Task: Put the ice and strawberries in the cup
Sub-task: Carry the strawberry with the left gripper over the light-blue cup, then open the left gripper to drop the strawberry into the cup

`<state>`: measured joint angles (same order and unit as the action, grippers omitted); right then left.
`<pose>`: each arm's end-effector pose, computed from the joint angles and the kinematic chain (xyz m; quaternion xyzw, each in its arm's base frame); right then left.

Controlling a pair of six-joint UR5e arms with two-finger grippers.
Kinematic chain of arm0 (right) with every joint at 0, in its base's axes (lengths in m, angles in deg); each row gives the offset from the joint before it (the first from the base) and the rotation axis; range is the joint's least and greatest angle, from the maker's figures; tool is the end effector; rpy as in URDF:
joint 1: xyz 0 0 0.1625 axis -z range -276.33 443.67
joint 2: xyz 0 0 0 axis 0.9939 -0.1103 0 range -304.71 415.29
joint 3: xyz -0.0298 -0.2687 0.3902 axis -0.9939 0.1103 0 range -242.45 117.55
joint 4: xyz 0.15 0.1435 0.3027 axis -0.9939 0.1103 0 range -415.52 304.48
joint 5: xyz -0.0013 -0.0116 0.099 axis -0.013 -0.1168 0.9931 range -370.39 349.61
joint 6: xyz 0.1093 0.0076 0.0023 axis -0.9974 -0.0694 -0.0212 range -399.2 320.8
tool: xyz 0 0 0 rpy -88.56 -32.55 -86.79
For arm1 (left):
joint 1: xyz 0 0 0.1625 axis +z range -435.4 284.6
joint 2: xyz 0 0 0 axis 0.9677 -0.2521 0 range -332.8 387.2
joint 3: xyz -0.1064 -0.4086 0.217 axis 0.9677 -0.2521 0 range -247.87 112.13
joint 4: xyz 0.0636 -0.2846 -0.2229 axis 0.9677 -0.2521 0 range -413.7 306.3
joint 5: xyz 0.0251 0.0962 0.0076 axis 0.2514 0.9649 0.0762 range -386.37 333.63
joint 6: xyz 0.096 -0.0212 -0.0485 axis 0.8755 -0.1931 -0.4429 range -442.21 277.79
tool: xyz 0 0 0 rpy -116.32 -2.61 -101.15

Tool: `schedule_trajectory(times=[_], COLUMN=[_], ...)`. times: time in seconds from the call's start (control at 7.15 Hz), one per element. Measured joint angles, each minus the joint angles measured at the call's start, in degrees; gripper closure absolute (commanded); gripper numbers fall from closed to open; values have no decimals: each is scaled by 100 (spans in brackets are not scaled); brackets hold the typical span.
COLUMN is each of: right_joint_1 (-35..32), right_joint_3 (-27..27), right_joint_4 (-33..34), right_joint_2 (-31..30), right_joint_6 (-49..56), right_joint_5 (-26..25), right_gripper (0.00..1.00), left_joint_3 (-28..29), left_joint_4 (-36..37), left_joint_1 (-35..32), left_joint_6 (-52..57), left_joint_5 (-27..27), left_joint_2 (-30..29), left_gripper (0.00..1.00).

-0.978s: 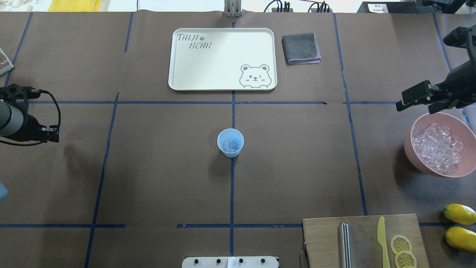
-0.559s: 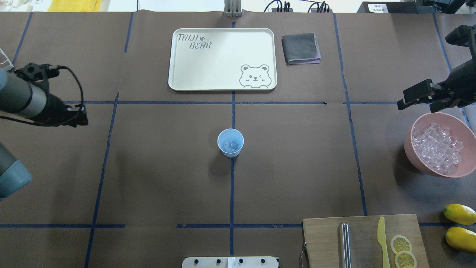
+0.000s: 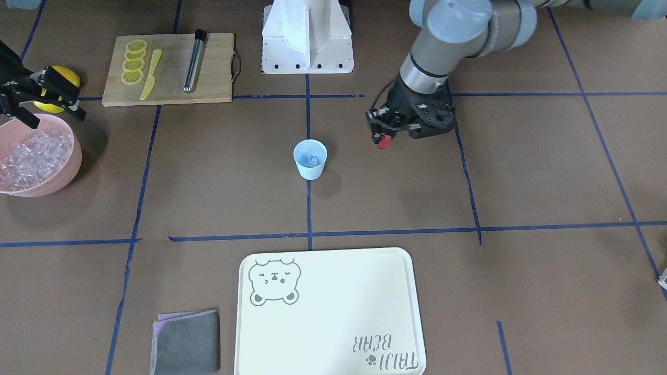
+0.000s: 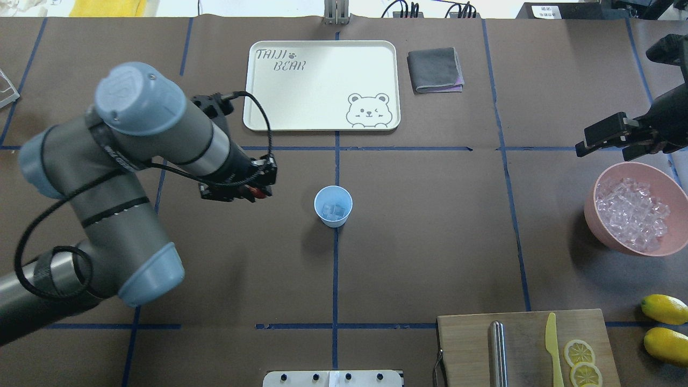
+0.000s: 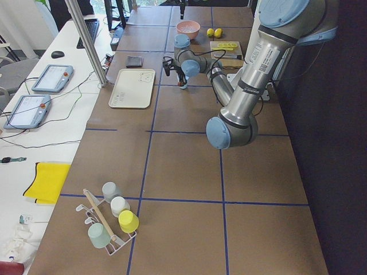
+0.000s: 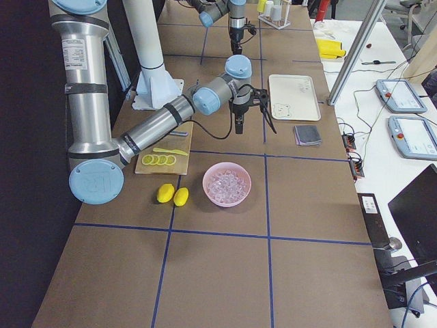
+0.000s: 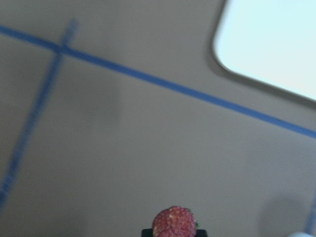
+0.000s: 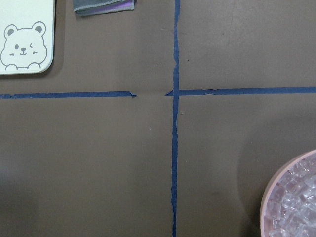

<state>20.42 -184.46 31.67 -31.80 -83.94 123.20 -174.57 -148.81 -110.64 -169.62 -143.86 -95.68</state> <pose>-0.1429 -0.4117 0.4426 0.0385 -0.4606 0.0188 0.8866 0.4557 -0.4233 0.2757 -0.0550 0.4905 -0.1378 0.8587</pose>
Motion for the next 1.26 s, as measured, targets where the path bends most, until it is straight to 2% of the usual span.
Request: schedule_trajectory(times=[0.28, 0.56, 0.84, 0.98, 1.12, 1.26], right_joint_1=[-3, -3, -3, -3, -4, -3], right_joint_3=[-3, -12, -18, -22, -22, -20], right_joint_4=[0, 0, 0, 0, 0, 0], right_joint_2=[-6, -13, -11, -10, -11, -15], right_joint_6=[-4, -1, 0, 0, 0, 0], right_joint_5=[-7, -8, -8, -6, -3, -1], right_gripper=[0, 0, 0, 0, 0, 0], left_joint_3=[360, 834, 981, 996, 997, 996], left_joint_4=[-72, -490, -669, -696, -705, -709], left_joint_1=[448, 526, 534, 535, 535, 535], left_joint_6=[-180, -186, -179, -174, -172, -171], left_joint_5=[283, 397, 598, 642, 658, 663], left_joint_2=[-581, -851, -943, -953, -953, -948], left_gripper=[94, 90, 69, 30, 24, 24])
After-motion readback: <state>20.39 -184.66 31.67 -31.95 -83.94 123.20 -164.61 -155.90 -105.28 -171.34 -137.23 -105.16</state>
